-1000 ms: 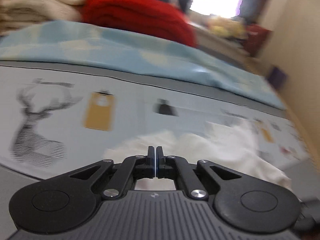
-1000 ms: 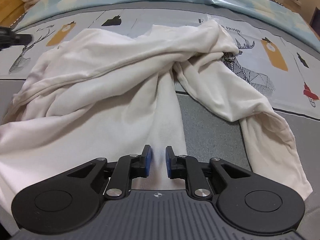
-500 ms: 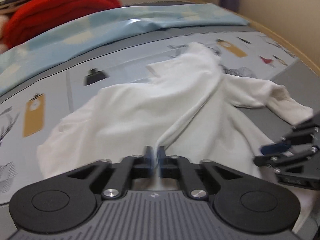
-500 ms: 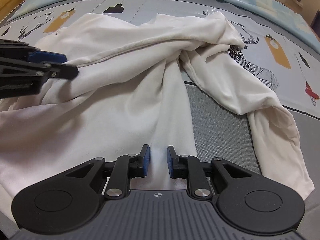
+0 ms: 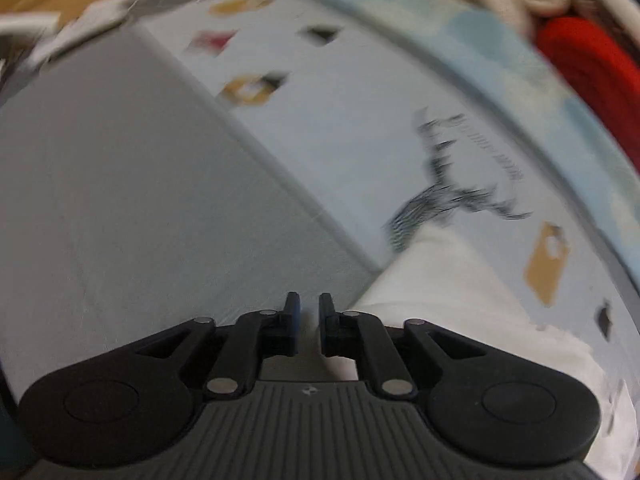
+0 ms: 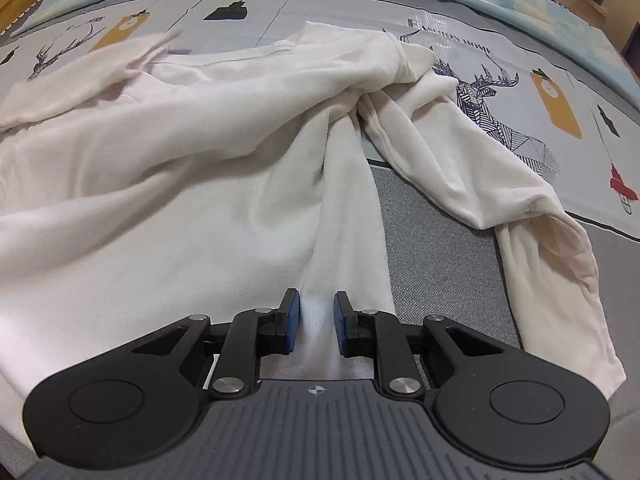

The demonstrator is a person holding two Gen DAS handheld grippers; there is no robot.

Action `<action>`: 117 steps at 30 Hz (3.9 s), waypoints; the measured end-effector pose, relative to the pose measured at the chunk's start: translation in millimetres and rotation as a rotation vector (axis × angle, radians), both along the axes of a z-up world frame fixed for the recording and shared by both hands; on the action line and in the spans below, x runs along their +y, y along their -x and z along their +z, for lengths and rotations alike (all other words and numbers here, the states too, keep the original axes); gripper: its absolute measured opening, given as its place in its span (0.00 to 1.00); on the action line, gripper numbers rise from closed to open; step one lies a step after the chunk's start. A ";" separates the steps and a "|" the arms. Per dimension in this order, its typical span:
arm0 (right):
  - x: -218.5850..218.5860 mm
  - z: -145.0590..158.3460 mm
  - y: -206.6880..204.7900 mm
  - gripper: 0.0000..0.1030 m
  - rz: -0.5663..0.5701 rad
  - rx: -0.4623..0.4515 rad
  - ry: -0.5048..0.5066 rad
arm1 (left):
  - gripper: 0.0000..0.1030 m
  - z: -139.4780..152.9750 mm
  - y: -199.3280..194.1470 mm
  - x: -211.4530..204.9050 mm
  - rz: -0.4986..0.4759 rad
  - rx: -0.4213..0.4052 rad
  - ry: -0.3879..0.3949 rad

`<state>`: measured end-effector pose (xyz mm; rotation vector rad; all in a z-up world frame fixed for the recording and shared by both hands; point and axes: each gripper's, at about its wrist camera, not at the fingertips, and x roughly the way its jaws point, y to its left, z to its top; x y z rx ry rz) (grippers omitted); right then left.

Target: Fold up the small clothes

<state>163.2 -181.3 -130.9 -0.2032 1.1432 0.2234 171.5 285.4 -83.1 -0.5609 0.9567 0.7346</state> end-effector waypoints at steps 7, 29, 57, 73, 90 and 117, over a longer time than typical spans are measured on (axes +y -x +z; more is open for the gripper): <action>5.3 0.4 2.1 0.19 0.005 -0.008 0.023 | 0.32 8.6 -49.7 -95.8 -0.574 -0.213 0.030; 3.0 1.8 -2.5 0.20 0.013 0.012 0.015 | 0.04 38.4 -30.8 -1.5 -0.234 -0.215 -0.168; -79.8 35.8 -55.6 0.41 -0.336 -0.224 -0.172 | 0.42 -3.6 -67.0 -118.1 -0.748 -0.151 0.064; -61.0 -0.4 -89.8 0.07 0.012 -0.199 -0.117 | 0.01 -47.8 -138.1 -123.5 -0.701 -0.087 -0.121; -156.3 -1.0 -108.4 0.10 -0.227 -0.152 0.106 | 0.15 -17.3 -161.1 -105.6 -0.522 -0.194 -0.164; -344.7 -2.3 -20.5 0.39 -1.230 -0.093 -0.915 | 0.42 55.0 -37.5 -220.7 -0.636 -0.258 -0.207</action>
